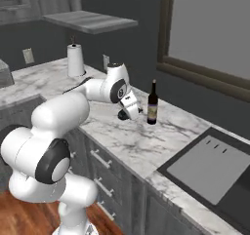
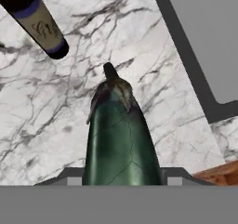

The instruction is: Turn on the sink faucet. Then move the eggplant from the counter to the sink. Turn off the sink. Move the vegetable from the sink to the pot next to the stove. Finally move the pot to the rear left burner.

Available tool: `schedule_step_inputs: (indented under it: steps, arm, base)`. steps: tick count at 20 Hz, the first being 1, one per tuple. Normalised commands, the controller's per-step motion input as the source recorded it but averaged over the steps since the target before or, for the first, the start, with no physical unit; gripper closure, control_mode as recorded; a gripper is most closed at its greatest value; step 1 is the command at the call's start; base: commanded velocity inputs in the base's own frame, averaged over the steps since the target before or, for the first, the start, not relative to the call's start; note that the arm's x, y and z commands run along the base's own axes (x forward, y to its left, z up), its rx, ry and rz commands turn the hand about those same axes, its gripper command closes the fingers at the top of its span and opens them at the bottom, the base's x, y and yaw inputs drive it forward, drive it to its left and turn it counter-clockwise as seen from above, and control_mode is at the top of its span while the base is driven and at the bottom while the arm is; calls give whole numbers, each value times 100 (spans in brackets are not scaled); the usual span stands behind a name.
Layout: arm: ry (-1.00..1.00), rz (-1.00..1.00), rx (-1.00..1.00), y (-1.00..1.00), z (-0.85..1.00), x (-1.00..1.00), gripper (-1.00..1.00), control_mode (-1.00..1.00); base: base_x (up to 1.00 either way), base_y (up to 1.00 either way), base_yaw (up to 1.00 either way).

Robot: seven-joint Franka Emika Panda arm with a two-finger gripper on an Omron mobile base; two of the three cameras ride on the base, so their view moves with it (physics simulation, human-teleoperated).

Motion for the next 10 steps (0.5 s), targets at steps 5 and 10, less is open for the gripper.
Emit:
schedule_step_inputs:
  steps: [5,10]
  arm:
    - [0,0,0,0,0,0,100,100]
    - [0,0,0,0,0,0,100,100]
  base:
    - [-5,53,38]
    - [-4,51,38]
